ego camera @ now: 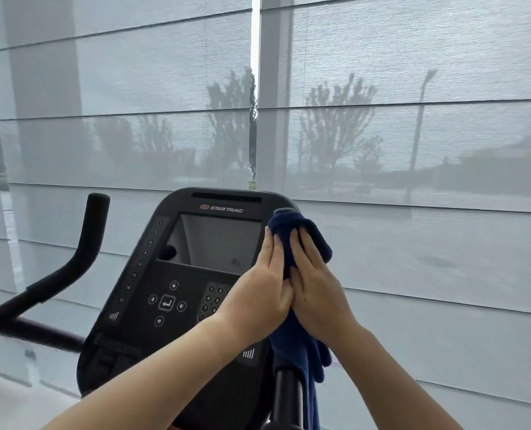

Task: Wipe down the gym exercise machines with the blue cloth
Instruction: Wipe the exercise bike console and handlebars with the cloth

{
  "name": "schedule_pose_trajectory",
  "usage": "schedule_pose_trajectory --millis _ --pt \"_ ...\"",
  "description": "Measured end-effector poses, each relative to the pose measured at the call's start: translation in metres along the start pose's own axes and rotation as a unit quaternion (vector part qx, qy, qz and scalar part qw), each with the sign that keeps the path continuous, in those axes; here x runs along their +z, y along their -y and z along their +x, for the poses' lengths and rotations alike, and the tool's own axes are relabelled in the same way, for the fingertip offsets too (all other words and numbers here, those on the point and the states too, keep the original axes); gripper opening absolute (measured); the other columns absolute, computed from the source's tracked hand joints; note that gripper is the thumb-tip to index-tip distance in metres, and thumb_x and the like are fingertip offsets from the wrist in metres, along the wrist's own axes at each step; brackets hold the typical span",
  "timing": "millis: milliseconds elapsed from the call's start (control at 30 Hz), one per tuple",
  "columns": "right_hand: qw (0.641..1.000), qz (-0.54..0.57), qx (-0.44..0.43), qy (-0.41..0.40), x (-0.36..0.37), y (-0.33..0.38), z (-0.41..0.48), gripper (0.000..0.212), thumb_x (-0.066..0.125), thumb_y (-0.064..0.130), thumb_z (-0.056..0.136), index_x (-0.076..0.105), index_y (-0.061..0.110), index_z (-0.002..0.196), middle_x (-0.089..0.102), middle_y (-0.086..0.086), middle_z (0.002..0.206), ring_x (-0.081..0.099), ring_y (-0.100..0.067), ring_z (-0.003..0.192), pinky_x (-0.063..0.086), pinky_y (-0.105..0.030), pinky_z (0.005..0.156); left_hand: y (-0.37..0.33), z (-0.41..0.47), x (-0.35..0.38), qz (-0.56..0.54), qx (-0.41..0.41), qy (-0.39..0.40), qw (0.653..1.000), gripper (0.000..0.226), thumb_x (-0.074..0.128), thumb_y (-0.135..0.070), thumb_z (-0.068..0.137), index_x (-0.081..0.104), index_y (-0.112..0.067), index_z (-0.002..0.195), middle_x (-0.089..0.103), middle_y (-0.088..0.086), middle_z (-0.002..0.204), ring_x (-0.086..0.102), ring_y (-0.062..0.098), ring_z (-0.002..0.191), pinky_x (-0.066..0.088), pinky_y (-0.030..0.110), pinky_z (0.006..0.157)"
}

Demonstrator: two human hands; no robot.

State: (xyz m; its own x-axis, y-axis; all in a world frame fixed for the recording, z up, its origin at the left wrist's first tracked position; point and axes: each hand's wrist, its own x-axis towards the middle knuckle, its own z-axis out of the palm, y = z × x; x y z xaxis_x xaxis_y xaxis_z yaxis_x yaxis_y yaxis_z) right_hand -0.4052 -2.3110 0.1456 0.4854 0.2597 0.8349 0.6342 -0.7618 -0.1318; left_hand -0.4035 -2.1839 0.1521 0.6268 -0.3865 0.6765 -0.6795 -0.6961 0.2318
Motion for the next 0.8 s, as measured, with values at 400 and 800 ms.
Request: schedule_pose_trajectory --millis 400,800 --pt "0.991 0.093 0.092 -0.028 -0.013 -0.012 0.01 0.06 0.061 0.01 0.088 0.036 0.012 0.142 0.041 0.0 0.145 0.037 -0.011 0.132 0.028 -0.01 0.106 0.006 -0.004 -0.01 -0.023 -0.005 0.043 0.999 0.084 0.055 -0.01 0.089 -0.004 -0.015 0.149 -0.009 0.002 0.158 0.029 0.025 0.139 0.031 0.023 0.104" --pt "0.979 0.115 0.168 0.007 -0.004 0.0 -0.044 0.043 0.051 0.015 0.094 0.047 0.021 0.136 0.049 0.008 0.139 0.047 -0.008 0.125 0.034 -0.006 0.096 0.005 -0.04 0.003 0.07 -0.005 0.118 0.991 0.072 0.045 0.001 0.089 0.008 -0.015 0.149 0.011 0.008 0.158 0.042 0.031 0.129 0.037 0.029 0.098"
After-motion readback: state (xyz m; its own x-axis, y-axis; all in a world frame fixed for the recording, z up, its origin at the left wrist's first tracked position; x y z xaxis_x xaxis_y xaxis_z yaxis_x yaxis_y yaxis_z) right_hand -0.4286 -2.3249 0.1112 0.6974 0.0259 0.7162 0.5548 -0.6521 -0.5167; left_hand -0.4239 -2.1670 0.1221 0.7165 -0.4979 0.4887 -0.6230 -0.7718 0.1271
